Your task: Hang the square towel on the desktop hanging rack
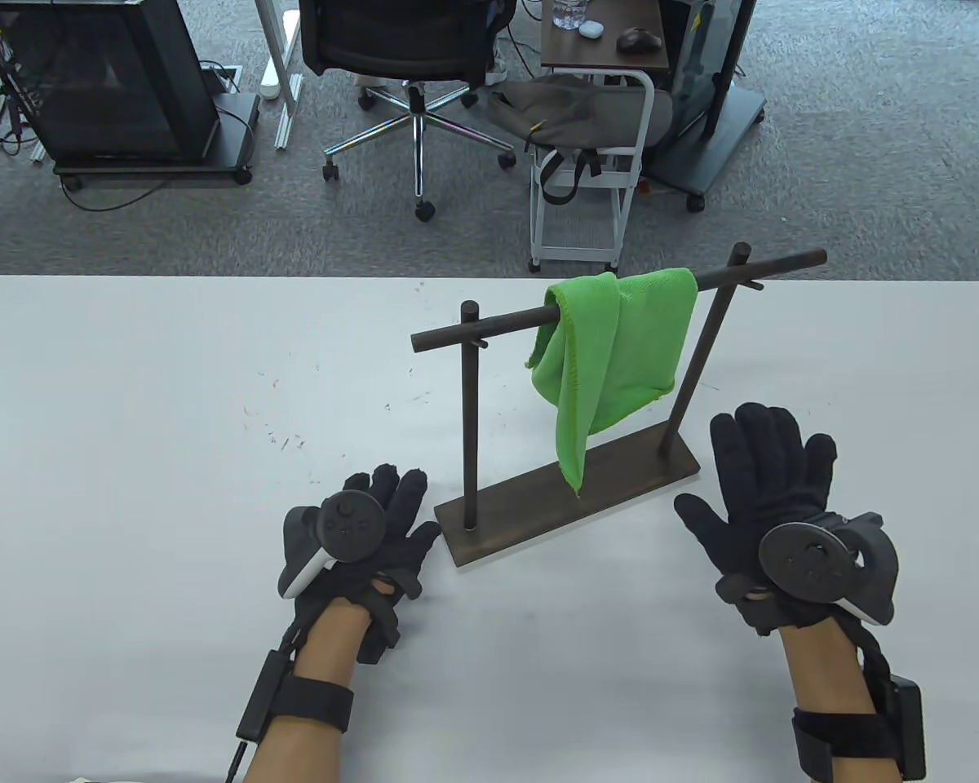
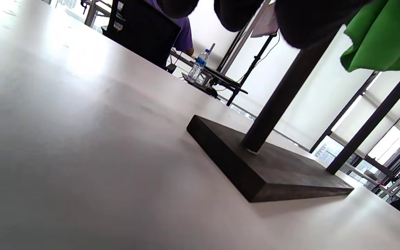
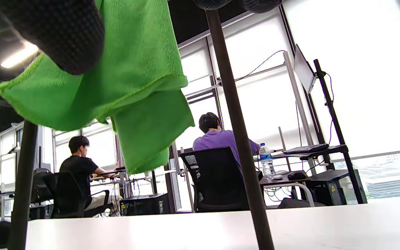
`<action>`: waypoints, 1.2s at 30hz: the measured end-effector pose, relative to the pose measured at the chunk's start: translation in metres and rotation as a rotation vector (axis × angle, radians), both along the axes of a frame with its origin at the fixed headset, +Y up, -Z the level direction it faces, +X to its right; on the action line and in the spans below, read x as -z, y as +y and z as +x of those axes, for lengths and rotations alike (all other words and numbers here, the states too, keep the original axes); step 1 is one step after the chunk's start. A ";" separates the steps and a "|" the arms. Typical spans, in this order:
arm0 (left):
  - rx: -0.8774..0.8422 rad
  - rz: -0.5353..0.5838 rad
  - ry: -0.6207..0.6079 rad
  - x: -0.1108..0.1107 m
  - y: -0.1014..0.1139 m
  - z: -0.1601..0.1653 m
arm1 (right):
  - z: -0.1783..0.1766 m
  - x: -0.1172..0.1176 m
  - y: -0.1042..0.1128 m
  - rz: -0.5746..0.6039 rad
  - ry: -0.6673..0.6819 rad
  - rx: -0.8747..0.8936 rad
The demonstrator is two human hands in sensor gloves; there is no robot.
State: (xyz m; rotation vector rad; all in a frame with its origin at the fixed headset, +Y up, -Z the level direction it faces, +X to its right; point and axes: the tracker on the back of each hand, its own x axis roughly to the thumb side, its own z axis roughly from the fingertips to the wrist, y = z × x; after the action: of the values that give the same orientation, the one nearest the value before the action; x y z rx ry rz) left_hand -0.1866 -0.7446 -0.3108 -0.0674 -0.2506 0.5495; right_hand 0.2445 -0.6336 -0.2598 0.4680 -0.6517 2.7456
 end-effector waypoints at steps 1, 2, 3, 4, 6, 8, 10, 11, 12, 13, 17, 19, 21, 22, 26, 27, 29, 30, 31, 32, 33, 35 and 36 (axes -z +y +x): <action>-0.008 0.020 0.003 0.000 0.002 -0.001 | 0.000 0.001 -0.007 0.004 -0.007 -0.014; -0.014 0.042 0.008 0.000 0.003 -0.002 | 0.001 0.002 -0.015 0.001 -0.013 -0.036; -0.014 0.059 0.013 0.000 0.004 -0.003 | 0.002 0.004 -0.021 -0.013 -0.017 -0.058; -0.007 0.069 0.020 0.000 0.005 -0.004 | 0.003 0.006 -0.027 -0.033 -0.022 -0.072; 0.006 0.072 0.026 0.001 0.004 -0.005 | 0.004 0.007 -0.033 -0.051 -0.030 -0.084; 0.025 0.077 0.027 0.000 0.004 -0.005 | 0.004 0.011 -0.045 -0.085 -0.044 -0.100; 0.038 0.082 0.024 -0.001 0.004 -0.004 | 0.006 0.014 -0.058 -0.141 -0.058 -0.126; 0.041 0.079 0.022 -0.001 0.003 -0.003 | 0.006 0.016 -0.063 -0.168 -0.058 -0.134; 0.040 0.070 0.020 -0.002 0.003 -0.003 | 0.007 0.017 -0.067 -0.184 -0.064 -0.141; 0.042 0.057 0.019 -0.002 0.001 -0.002 | 0.009 0.018 -0.074 -0.210 -0.076 -0.154; 0.061 0.052 0.014 -0.004 0.003 0.001 | 0.017 0.021 -0.091 -0.304 -0.122 -0.189; 0.058 0.053 0.009 -0.004 0.004 0.001 | 0.020 0.022 -0.095 -0.329 -0.139 -0.183; 0.057 0.041 0.002 -0.004 0.002 0.002 | 0.024 0.023 -0.098 -0.348 -0.153 -0.178; 0.062 0.031 0.001 -0.004 0.001 0.003 | 0.025 0.024 -0.098 -0.352 -0.156 -0.182; 0.085 -0.001 -0.004 -0.001 -0.002 0.004 | 0.025 0.025 -0.100 -0.362 -0.160 -0.181; 0.085 -0.002 -0.004 -0.001 -0.002 0.004 | 0.025 0.025 -0.100 -0.363 -0.160 -0.182; 0.076 -0.004 -0.004 -0.001 -0.002 0.004 | 0.024 0.026 -0.100 -0.366 -0.157 -0.183; 0.070 -0.009 -0.003 -0.001 -0.003 0.004 | 0.023 0.026 -0.101 -0.371 -0.153 -0.178; 0.069 -0.018 -0.003 -0.002 -0.004 0.004 | 0.023 0.027 -0.103 -0.379 -0.150 -0.177; 0.070 -0.023 -0.003 -0.001 -0.005 0.004 | 0.023 0.027 -0.104 -0.385 -0.151 -0.178; 0.079 -0.032 -0.004 -0.001 -0.006 0.004 | 0.023 0.028 -0.105 -0.392 -0.153 -0.181; 0.093 -0.035 -0.002 -0.001 -0.006 0.004 | 0.023 0.028 -0.105 -0.397 -0.159 -0.186; 0.093 -0.032 -0.002 -0.001 -0.005 0.004 | 0.024 0.027 -0.104 -0.395 -0.162 -0.188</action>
State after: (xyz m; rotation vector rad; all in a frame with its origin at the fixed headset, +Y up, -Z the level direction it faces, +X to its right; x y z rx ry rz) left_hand -0.1824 -0.7492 -0.3097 -0.1096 -0.2394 0.4611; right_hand 0.2684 -0.7379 -0.2872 0.2264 -0.0890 3.0091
